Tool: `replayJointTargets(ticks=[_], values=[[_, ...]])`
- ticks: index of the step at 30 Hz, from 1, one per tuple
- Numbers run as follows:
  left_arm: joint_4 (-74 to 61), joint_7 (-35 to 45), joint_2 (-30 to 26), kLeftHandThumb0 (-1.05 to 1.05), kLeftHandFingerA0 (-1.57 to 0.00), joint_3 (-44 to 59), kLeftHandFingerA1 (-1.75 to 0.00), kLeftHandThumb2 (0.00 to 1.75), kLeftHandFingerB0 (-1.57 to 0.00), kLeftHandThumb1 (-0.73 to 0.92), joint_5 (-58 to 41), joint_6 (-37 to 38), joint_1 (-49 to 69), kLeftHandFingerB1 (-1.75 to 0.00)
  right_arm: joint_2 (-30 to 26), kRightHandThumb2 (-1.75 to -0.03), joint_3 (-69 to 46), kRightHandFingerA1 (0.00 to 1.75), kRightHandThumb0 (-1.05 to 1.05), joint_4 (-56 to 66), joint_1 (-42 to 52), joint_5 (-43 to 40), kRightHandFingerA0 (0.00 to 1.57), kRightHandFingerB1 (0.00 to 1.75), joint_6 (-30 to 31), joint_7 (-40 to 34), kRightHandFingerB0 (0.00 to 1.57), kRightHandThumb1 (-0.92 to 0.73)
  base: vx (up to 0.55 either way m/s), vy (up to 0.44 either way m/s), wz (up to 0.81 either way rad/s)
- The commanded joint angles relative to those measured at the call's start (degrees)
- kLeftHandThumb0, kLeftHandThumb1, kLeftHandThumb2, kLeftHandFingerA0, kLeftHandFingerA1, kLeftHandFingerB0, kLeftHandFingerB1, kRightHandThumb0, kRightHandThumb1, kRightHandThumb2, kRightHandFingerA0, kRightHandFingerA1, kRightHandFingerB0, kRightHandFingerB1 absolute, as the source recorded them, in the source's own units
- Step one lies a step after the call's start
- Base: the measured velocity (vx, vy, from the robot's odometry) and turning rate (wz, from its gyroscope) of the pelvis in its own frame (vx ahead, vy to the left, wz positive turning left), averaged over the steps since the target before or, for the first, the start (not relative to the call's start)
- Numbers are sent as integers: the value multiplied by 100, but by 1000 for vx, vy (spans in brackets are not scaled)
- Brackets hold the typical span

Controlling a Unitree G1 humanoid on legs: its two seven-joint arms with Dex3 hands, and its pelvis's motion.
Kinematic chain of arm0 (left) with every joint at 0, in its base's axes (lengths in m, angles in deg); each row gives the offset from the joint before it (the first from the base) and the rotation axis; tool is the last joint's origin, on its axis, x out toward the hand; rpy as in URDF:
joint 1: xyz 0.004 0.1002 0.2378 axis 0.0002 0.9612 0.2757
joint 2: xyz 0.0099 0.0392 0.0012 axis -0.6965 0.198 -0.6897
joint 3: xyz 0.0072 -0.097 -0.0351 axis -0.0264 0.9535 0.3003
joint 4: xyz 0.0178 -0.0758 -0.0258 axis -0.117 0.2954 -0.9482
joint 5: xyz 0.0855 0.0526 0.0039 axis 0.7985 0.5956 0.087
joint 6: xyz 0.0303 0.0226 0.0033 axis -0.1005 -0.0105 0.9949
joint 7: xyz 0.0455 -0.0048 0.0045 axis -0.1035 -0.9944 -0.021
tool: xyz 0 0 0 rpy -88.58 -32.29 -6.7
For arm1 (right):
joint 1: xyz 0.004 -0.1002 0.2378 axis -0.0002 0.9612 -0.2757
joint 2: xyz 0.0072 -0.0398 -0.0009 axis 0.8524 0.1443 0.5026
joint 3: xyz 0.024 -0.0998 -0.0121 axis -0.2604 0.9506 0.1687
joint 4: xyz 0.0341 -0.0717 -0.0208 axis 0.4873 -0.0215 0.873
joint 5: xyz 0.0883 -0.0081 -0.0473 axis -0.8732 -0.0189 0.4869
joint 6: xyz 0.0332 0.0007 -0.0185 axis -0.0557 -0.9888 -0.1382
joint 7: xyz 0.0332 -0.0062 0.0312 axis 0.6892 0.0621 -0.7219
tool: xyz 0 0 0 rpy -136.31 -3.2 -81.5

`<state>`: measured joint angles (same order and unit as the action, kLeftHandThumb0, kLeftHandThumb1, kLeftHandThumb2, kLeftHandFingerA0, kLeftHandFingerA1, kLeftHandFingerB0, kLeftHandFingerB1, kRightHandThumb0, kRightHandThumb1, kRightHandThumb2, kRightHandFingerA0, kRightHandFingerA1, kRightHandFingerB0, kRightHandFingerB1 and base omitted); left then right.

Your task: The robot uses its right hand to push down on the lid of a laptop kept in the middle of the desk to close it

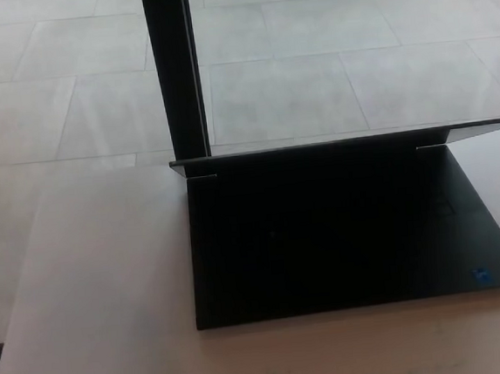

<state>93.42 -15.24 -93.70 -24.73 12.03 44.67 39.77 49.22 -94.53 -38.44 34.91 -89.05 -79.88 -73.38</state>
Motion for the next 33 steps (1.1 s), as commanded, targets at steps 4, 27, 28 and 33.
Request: replayJointTargets(ticks=[4,27,28,33], values=[[414,745,-332,-105,-33,1268,-45,72,-26,81,-1390,-313,-400,-37,-1125,-72,-2036,153,-89,-270,-967,-1742,29,86,-250,-585,9,-92,0,0,0],[690,1088,-438,-105,-34,1328,-44,73,-26,83,-1284,-270,-458,-36,-973,-121,1537,57,-89,4081,-3780,-139,35,44,387,200,27,-79,0,0,0],[654,1030,-411,-105,-33,1334,-44,73,-26,83,-1301,-294,-474,-36,-874,-72,1727,48,-89,4140,-3806,-160,37,34,277,334,38,-92,0,0,0],[625,889,-416,-105,-35,1292,-45,73,-27,83,-1255,-312,-519,-36,-659,-90,2506,53,-97,4429,-3670,289,41,39,119,355,37,-76,0,0,0]])
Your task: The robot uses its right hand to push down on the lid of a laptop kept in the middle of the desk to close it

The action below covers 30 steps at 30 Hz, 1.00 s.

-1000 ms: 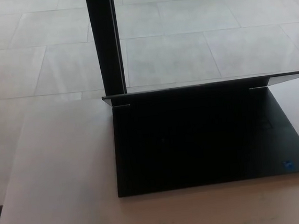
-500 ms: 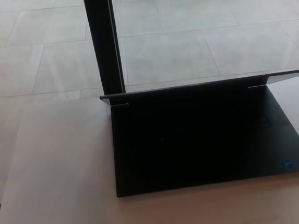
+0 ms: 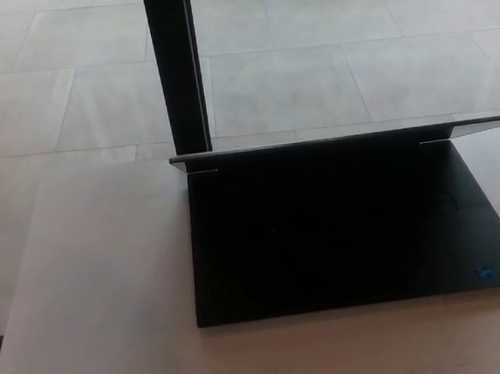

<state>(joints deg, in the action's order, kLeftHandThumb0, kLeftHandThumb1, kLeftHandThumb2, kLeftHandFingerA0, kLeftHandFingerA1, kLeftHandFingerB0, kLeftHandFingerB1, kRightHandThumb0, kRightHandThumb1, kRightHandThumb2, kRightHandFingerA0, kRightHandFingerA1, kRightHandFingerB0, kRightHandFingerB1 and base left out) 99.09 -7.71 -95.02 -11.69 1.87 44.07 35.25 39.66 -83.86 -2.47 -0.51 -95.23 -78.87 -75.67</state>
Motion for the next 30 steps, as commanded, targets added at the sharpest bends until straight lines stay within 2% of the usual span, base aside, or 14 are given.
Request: replayJointTargets(ticks=[1,2,3,4,6,7,8,9,12,13,15,23,24,30], values=[[94,105,-283,-105,-36,-8,-45,73,-28,83,-235,-220,-78,-37,335,-71,1625,50,-93,970,-80,977,42,34,173,582,42,-92,0,0,0],[110,135,-281,-105,-35,10,-46,73,-27,84,-256,-199,-73,-36,450,-72,1901,53,-92,1093,-38,1075,43,34,343,596,42,-92,0,0,0],[95,116,-280,-105,-35,24,-45,73,-28,84,-273,-218,-70,-36,540,-114,2056,62,-86,1059,-44,1106,41,49,322,620,38,-73,0,0,0],[67,110,-282,-105,-36,32,-46,73,-28,84,-287,-230,-58,-37,578,-72,2176,53,-90,950,-47,1188,47,35,218,615,43,-92,0,0,0],[-3,87,-278,-105,-34,21,-46,73,-28,85,-293,-269,-62,-38,530,-73,2469,50,-90,683,-105,1387,40,35,51,749,43,-92,0,0,0],[5,84,-285,-105,-35,12,-45,73,-28,86,-287,-274,-86,-38,565,-113,2589,60,-87,596,-129,1443,42,49,77,770,37,-74,0,0,0],[13,85,-289,-105,-35,8,-45,73,-28,86,-288,-273,-95,-38,568,-113,2650,60,-87,562,-142,1449,42,49,85,756,37,-74,0,0,0],[39,122,-301,-105,-34,-26,-44,73,-28,85,-256,-241,-86,-37,550,-71,2797,49,-90,383,-188,1581,46,35,-82,761,41,-92,0,0,0],[87,91,-311,-105,-36,-45,-45,73,-29,84,-239,-242,-105,-37,576,-82,3077,54,-89,-63,-322,1795,40,41,-563,725,39,-79,0,0,0],[98,84,-315,-105,-35,-45,-43,73,-29,84,-240,-246,-110,-36,562,-71,3157,50,-86,-70,-346,1825,37,35,-483,765,40,-92,0,0,0],[67,120,-310,-105,-36,-61,-43,73,-29,84,-242,-231,-85,-37,574,-84,3528,55,-95,-83,-395,2013,37,40,-200,930,37,-80,0,0,0],[49,139,-293,-105,-35,-58,-43,73,-28,84,-263,-201,-64,-36,424,-74,4823,60,-88,-509,-268,3055,38,38,-575,1104,39,-92,0,0,0],[53,136,-299,-105,-36,-62,-43,71,-29,85,-259,-199,-68,-36,418,-88,4954,60,-94,-595,-275,3190,35,41,-583,1064,36,-80,0,0,0],[32,77,-340,-105,-37,-82,-43,73,-29,87,-237,-247,-79,-36,366,-72,5228,56,-82,-1254,-478,3487,40,36,-566,860,40,-92,0,0,0]])
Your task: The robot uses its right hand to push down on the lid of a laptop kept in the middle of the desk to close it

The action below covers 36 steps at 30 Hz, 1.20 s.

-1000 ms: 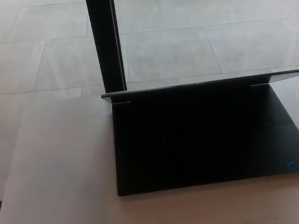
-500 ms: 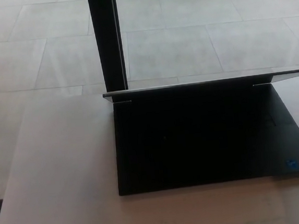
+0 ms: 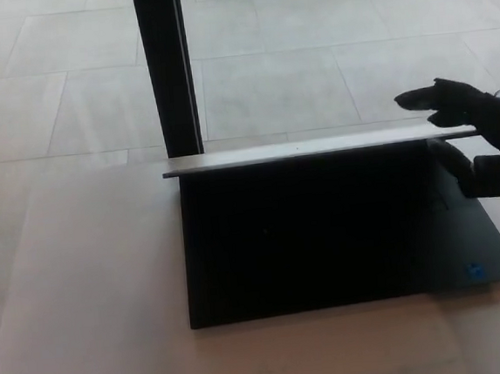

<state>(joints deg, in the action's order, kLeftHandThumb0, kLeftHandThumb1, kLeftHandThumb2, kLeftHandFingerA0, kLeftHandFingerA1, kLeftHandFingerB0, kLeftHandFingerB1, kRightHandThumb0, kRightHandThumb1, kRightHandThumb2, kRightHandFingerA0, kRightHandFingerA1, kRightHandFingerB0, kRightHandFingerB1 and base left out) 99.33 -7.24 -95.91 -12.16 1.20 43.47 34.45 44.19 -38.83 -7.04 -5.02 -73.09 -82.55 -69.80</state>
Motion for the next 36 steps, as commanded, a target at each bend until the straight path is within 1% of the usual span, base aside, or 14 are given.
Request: replayJointTargets(ticks=[1,5,8,9,11,12,17,18,20,21,29,30,31,36], values=[[9,30,-251,-105,-37,-37,-43,73,-29,87,-172,-187,1,-36,-87,-72,737,56,-82,-823,-39,1274,40,36,-216,262,40,-92,0,0,0],[-32,48,-231,-105,-36,-22,-44,73,-29,84,-215,-189,11,-37,-266,-75,850,60,-87,-1137,-99,1484,45,39,-461,102,44,-92,0,0,0],[57,43,-266,-105,-37,-42,-44,71,-29,86,-186,-131,-9,-37,-396,-114,1075,65,-81,-1218,-39,1805,45,51,-587,-19,39,-75,0,0,0],[42,48,-269,-105,-37,-37,-43,71,-29,85,-198,-140,-8,-37,-453,-72,1154,62,-85,-1206,57,1889,48,39,-623,-26,44,-92,0,0,0],[16,51,-265,-105,-38,-36,-45,72,-30,85,-206,-134,7,-37,-495,-73,1240,62,-85,-1200,172,1960,45,39,-583,-10,42,-92,0,0,0],[-7,64,-248,-105,-38,-51,-45,73,-29,85,-199,-118,14,-38,-528,-116,1269,67,-81,-1192,262,1999,46,50,-599,-64,36,-76,0,0,0],[-7,90,-256,-105,-37,-40,-44,72,-29,85,-242,-129,-20,-37,-422,-78,1445,64,-87,-1532,648,2080,44,39,-583,-250,34,-92,6,0,3],[-15,74,-258,-105,-36,-31,-45,73,-29,85,-262,-160,-45,-38,-386,-118,1506,66,-82,-1618,811,2106,42,50,-576,-302,32,-78,0,0,0],[-20,52,-281,-105,-36,-64,-45,74,-29,85,-256,-172,-96,-38,-339,-118,1558,66,-81,-1698,916,2164,42,49,-534,-322,30,-78,0,0,0],[-17,50,-287,-105,-36,-69,-45,73,-28,85,-262,-161,-105,-38,-291,-82,1600,61,-88,-1761,1012,2193,44,38,-494,-345,34,-92,0,0,0],[21,35,-318,-105,-37,-104,-46,74,-30,85,-297,-160,-112,-39,74,-77,1640,64,-91,-2350,1576,2288,43,43,-498,-780,40,-92,0,0,0],[32,24,-323,-105,-38,-122,-46,74,-28,85,-281,-140,-111,-37,78,-118,1628,66,-86,-2408,1583,2289,40,53,-480,-775,35,-77,0,0,0],[44,20,-318,-105,-38,-129,-46,74,-29,85,-283,-120,-115,-37,66,-76,1604,64,-89,-2432,1574,2281,43,43,-492,-770,40,-92,0,0,0],[36,44,-330,-105,-36,-186,-44,72,-28,85,-292,-107,-128,-37,24,-76,1322,59,-88,-2547,1394,2043,40,40,-531,-546,37,-92,0,0,0]])
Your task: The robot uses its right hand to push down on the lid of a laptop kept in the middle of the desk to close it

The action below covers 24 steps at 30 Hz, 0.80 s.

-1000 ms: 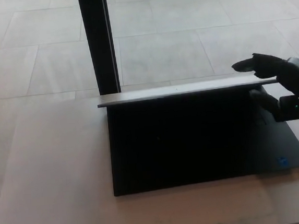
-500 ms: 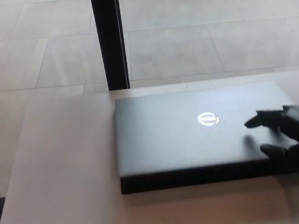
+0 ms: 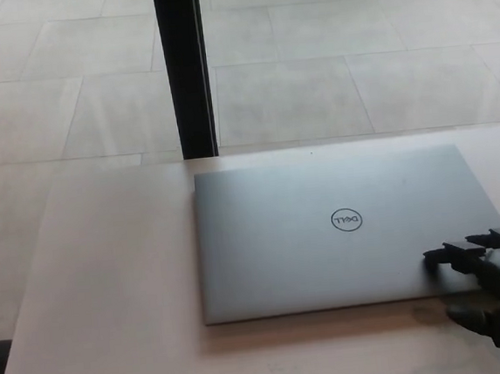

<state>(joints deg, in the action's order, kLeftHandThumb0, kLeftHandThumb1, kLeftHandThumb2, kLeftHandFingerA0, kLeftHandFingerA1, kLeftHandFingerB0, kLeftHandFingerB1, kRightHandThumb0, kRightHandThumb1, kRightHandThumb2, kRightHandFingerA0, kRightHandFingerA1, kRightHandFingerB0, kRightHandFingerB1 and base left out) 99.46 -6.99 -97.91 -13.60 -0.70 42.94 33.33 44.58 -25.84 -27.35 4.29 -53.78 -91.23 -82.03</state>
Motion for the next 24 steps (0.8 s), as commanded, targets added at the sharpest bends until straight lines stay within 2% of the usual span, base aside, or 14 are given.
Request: replayJointTargets(ticks=[1,4,6,7,10,11,15,17,18,19,20,22,23,24], values=[[13,14,-125,-105,-36,-37,-44,73,-29,85,-121,-58,-16,-38,-58,-76,-47,61,-87,-471,431,76,40,39,303,712,36,-92,0,0,0],[17,5,-110,-105,-38,-67,-46,74,-30,84,-109,-47,-15,-39,-185,-75,-271,59,-86,-281,350,-69,38,39,305,920,36,-92,0,0,0],[-5,19,-110,-105,-37,-64,-45,74,-29,85,-119,-55,28,-38,-307,-75,-549,69,-86,28,337,-355,37,39,229,1155,35,-92,0,0,0],[-5,2,-108,-105,-38,-52,-45,74,-29,84,-133,-78,21,-37,-357,-116,-739,71,-83,112,290,-527,41,51,93,1177,34,-78,0,0,0],[-6,-11,-111,-105,-38,3,-47,74,-29,84,-185,-109,40,-38,-397,-119,-1008,73,-87,169,136,-684,44,50,-43,1276,34,-83,0,0,0],[7,-70,-129,-105,-39,12,-45,72,-30,86,-186,-152,30,-37,-548,-74,-1265,70,-83,421,56,-908,44,38,-54,1474,40,-92,0,0,0],[22,29,-117,-105,-35,-2,-44,73,-28,85,-175,-68,68,-38,-801,-72,-1868,59,-81,644,46,-1310,48,41,-444,1620,44,-92,0,0,0],[30,50,-128,-105,-35,-6,-44,74,-28,86,-170,-65,83,-38,-971,-68,-2474,67,-79,851,83,-1931,50,40,-431,1910,46,-92,0,0,0],[26,50,-128,-105,-36,-11,-44,72,-28,86,-164,-68,85,-38,-1018,-88,-2759,64,-87,948,130,-2225,52,47,-397,2024,43,-74,0,0,0],[27,21,-129,-105,-36,-13,-44,72,-28,86,-160,-84,77,-37,-1063,-68,-3053,56,-82,1026,196,-2466,53,40,-370,2067,46,-92,0,0,0],[25,-9,-130,-105,-37,-23,-44,74,-29,86,-144,-82,81,-37,-1133,-110,-3334,64,-76,1134,300,-2663,48,54,-324,2097,39,-72,0,0,0],[33,-23,-134,-105,-37,-38,-44,74,-29,86,-122,-64,92,-37,-1142,-110,-3557,64,-76,1170,375,-2789,48,54,-338,2168,39,-72,0,0,0],[51,3,-150,-105,-37,-77,-43,74,-29,86,-82,-52,88,-37,-1230,-68,-4264,58,-75,1284,557,-3539,50,39,88,2517,44,-92,0,0,0],[51,7,-149,-105,-37,-62,-44,74,-30,85,-99,-59,86,-37,-1340,-72,-4476,55,-62,1303,715,-3353,55,38,-12,2166,45,-92,0,0,0]])
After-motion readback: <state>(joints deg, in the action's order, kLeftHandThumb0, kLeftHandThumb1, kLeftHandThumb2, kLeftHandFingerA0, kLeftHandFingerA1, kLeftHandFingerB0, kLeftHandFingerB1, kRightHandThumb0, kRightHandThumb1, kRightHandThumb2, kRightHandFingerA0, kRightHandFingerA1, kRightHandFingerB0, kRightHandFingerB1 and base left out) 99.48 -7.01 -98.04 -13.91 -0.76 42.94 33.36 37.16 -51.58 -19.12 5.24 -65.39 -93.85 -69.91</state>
